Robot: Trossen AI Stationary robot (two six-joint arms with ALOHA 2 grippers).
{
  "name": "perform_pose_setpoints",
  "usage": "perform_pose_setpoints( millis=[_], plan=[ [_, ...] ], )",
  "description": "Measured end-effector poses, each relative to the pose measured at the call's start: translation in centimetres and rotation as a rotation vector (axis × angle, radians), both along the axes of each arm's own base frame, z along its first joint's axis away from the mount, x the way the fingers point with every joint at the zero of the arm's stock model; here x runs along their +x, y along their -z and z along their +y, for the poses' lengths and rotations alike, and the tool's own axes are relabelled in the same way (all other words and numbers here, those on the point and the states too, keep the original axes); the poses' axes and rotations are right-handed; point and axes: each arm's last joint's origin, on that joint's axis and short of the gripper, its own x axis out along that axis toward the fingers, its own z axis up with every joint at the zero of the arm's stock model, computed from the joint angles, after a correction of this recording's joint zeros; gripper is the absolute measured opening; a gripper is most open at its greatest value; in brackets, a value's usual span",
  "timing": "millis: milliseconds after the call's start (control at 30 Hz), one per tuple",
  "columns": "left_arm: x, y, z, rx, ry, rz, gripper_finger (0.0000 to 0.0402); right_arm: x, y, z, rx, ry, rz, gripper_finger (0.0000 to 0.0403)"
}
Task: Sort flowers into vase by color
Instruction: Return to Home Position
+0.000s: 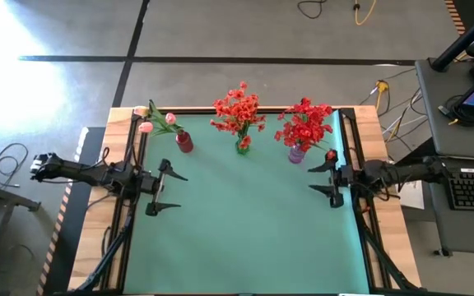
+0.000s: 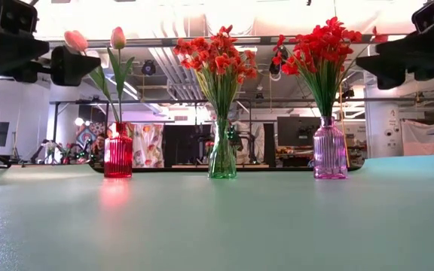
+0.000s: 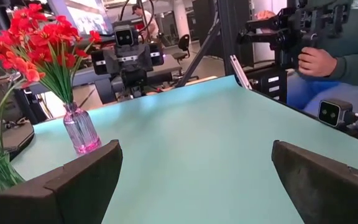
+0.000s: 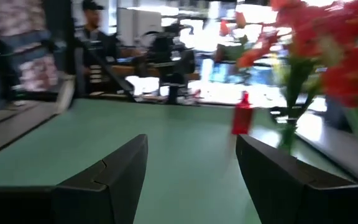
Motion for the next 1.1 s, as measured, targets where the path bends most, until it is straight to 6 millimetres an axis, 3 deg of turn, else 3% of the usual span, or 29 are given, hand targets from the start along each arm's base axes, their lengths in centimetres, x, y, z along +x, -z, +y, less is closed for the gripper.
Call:
perform_pose_setpoints(
  millis=[167,1100],
  plan=[
    [0.13,0.15,-0.02,0.003,0.0,0.017,0.0396,0.02,0.24,0.06,0.056,-0.121,0.029,0.0237],
    [0.65,0.99,-0.12,0.019,0.0,0.105,0.0396,0.2,0.35,-0.4,0.113,-0.061,0.046,0.0238]
  ],
)
